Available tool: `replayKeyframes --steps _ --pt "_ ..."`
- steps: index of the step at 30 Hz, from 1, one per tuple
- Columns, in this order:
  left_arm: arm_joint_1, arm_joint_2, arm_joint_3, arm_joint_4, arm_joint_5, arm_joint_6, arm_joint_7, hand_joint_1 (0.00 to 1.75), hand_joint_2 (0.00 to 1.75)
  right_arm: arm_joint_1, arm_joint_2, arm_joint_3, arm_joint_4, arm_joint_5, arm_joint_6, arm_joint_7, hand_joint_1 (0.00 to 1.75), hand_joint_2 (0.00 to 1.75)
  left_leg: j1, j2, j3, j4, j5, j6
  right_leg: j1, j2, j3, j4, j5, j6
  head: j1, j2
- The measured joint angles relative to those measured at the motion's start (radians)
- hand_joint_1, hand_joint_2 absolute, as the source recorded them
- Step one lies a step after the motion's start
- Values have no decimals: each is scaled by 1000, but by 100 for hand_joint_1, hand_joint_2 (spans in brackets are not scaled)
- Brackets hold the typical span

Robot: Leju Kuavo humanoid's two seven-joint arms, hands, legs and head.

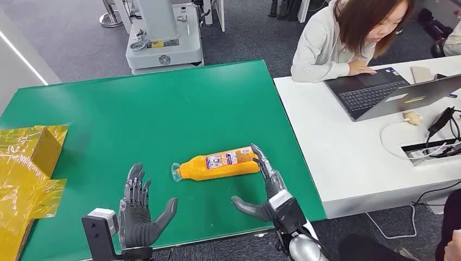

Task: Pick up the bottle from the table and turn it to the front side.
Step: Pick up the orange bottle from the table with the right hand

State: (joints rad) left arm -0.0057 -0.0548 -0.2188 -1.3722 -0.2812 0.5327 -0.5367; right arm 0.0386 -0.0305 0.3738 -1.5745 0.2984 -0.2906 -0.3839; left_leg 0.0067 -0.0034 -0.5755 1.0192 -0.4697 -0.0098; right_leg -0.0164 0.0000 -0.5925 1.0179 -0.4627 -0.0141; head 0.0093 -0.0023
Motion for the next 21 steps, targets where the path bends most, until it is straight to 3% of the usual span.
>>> replayKeyframes --steps 5,9,15,21 --pt "-13 -12 -12 0 -11 -22 3 0 175 -72 -8 1 29 199 -60 38 0 175 0 0 0 0 1 -1 0 1 0 0 0 0 0 0" --pt "-36 -15 -29 8 -7 -39 3 0 175 -177 -48 24 107 272 -48 91 0 175 0 0 0 0 1 -1 0 1 0 0 1 0 0 0" --pt "-62 -14 -47 29 10 -54 -1 0 175 -338 -100 108 258 296 54 166 0 175 0 1 0 2 1 -1 0 1 0 1 1 0 0 0" --pt "-70 -10 -58 36 20 -71 -1 0 175 -492 -129 199 422 212 287 222 0 175 0 1 0 2 1 -1 0 2 0 1 1 0 0 0"
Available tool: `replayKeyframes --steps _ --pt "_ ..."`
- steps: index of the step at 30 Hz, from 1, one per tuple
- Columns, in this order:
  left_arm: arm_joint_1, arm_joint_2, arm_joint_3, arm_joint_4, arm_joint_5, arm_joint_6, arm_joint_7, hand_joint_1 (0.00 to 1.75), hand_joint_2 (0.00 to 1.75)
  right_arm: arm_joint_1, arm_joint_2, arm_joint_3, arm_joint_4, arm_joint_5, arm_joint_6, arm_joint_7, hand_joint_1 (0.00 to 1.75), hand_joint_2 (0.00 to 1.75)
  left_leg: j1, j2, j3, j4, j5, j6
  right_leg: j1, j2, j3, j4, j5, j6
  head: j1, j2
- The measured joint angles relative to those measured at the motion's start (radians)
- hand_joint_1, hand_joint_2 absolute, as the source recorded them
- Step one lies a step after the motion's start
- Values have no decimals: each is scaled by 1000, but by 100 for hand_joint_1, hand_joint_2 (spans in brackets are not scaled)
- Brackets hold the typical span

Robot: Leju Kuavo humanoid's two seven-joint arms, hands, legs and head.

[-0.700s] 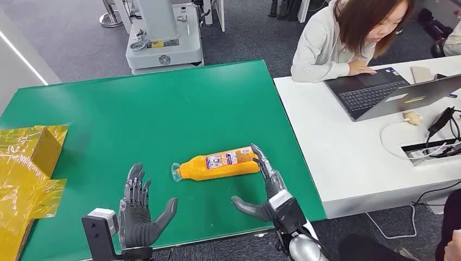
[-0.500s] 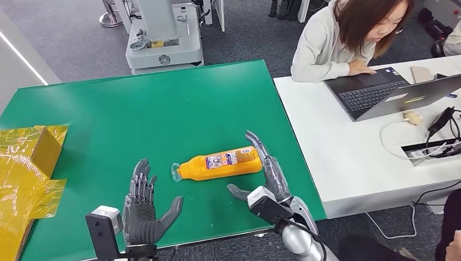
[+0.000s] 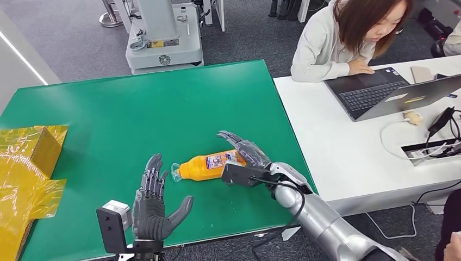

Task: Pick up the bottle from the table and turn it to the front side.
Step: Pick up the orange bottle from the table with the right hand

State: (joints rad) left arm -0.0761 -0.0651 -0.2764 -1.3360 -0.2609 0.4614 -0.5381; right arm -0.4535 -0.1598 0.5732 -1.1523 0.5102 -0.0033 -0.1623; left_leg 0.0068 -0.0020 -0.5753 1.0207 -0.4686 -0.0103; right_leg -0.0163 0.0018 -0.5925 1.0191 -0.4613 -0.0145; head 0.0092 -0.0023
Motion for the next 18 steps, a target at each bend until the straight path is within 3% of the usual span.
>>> replayKeyframes --steps 4,6,11,18 --pt "0 4 0 0 10 -4 8 0 175 -139 -17 74 147 -96 221 4 0 175 0 0 0 0 0 0 0 0 0 0 0 0 0 0" --pt "0 7 0 0 13 -8 11 0 175 -209 -19 121 223 -110 282 1 0 175 0 0 0 0 1 0 0 0 0 0 1 0 0 0" --pt "2 9 0 0 16 -16 21 0 175 -322 -19 222 340 -94 296 12 0 175 0 -2 0 1 1 0 0 -1 0 0 1 1 0 0" --pt "3 9 1 1 16 -30 23 0 175 -374 -52 346 366 -14 269 75 0 175 0 -1 -1 1 1 0 0 -1 0 0 1 1 0 0"
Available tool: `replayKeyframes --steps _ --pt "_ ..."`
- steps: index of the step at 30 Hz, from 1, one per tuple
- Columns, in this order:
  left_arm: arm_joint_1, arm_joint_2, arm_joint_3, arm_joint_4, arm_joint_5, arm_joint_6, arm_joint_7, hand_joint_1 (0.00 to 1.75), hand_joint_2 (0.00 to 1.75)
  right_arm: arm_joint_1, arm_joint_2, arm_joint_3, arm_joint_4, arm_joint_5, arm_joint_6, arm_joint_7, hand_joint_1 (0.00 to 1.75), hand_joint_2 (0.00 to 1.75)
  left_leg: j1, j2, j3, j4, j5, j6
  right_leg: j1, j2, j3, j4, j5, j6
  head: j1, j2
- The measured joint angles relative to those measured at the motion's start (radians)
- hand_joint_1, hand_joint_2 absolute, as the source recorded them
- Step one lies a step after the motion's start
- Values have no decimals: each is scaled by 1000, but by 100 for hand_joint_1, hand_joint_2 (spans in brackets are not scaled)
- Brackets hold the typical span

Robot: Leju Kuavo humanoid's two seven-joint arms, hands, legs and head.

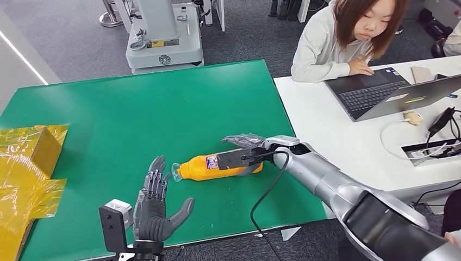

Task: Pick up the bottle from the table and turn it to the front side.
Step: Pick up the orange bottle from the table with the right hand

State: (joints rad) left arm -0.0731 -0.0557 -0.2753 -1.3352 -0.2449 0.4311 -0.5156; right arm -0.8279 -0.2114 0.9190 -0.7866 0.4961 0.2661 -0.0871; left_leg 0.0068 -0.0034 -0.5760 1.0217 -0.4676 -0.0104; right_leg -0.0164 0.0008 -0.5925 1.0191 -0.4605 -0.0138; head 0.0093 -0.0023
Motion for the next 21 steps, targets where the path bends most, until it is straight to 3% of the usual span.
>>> replayKeyframes --steps 6,7,10,11,14,21 --pt "0 0 0 10 0 -10 0 0 175 -2 -44 70 -37 18 -7 40 0 175 0 0 0 0 0 0 0 0 0 0 0 0 0 0" --pt "-1 0 0 12 0 -11 0 0 175 -2 -50 79 -42 18 -6 42 13 175 0 0 0 0 0 0 0 0 0 0 0 0 0 0" --pt "-1 0 0 15 0 -13 3 0 175 -1 -59 98 -48 19 -5 46 128 175 0 0 0 0 0 0 0 0 0 0 0 0 0 0" --pt "0 0 0 15 0 -14 4 0 175 1 -62 103 -50 19 -6 48 157 175 0 0 0 0 0 0 0 0 0 0 0 0 0 0" --pt "1 0 0 16 0 -16 8 0 175 9 -72 114 -57 18 -15 53 168 175 0 0 0 0 0 0 0 0 0 0 0 0 0 0" --pt "3 0 0 16 -3 -20 9 0 175 33 -97 121 -86 17 -41 57 159 175 0 0 0 0 0 0 0 0 0 0 0 0 0 0"
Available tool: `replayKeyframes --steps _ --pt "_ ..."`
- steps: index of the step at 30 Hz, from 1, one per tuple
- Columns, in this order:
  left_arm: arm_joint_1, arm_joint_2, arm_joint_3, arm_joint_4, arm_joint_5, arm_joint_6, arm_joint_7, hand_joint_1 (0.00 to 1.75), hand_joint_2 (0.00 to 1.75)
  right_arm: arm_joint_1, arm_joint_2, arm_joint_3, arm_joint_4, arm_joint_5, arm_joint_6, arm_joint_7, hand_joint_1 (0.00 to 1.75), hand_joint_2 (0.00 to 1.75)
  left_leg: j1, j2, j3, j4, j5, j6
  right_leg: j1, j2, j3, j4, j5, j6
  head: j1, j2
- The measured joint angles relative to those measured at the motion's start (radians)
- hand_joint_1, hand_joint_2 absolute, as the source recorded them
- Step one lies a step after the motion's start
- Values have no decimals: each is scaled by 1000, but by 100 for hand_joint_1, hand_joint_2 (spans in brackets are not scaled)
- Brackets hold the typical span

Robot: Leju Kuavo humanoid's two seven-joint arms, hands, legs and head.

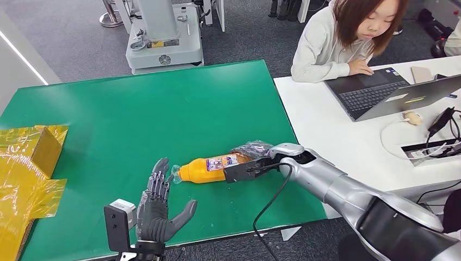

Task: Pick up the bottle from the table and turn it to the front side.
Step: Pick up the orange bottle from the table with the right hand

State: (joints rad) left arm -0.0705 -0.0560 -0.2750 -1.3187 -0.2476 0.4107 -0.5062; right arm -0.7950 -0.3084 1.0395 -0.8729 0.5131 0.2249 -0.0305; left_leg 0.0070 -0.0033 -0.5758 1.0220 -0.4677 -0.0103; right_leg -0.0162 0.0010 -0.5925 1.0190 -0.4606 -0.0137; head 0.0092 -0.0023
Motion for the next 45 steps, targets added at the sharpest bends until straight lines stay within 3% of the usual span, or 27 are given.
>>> replayKeyframes --steps 4,8,13,19,23,27,42,45 --pt "0 0 0 1 -2 -1 0 0 175 11 -11 0 -12 0 -7 0 158 175 0 0 0 0 0 0 0 0 0 0 0 0 0 0" --pt "0 0 0 2 -3 -1 0 0 175 15 -17 0 -20 0 -8 0 172 175 0 0 1 0 0 0 0 0 0 0 0 0 0 0" --pt "0 0 0 7 -3 0 0 0 175 42 -28 -13 -36 -30 -36 -16 175 175 0 0 1 1 0 0 0 0 1 0 0 0 0 0" --pt "26 0 0 7 -31 65 -28 0 175 237 -37 -137 -149 -289 -139 -177 175 175 1 -1 0 1 -2 0 1 -1 1 -1 -1 1 0 0" --pt "35 0 1 7 -55 123 -58 0 175 389 -37 -207 -275 -534 -138 -219 175 175 1 -2 -1 0 -3 1 1 -2 1 0 -2 1 0 0" --pt "44 2 7 6 -57 165 -77 0 175 465 -35 -243 -359 -651 -133 -244 175 175 1 -1 -2 0 -2 1 1 -2 0 0 -2 1 0 0" --pt "58 6 27 6 -48 201 -84 0 175 519 5 -270 -439 -699 -133 -262 175 175 1 -1 -2 0 -2 1 1 -2 0 0 -2 0 0 0" --pt "47 6 27 7 -23 151 -75 0 175 534 16 -282 -441 -690 -145 -268 175 175 1 -1 -2 0 -2 1 1 -2 0 0 -2 0 0 0"
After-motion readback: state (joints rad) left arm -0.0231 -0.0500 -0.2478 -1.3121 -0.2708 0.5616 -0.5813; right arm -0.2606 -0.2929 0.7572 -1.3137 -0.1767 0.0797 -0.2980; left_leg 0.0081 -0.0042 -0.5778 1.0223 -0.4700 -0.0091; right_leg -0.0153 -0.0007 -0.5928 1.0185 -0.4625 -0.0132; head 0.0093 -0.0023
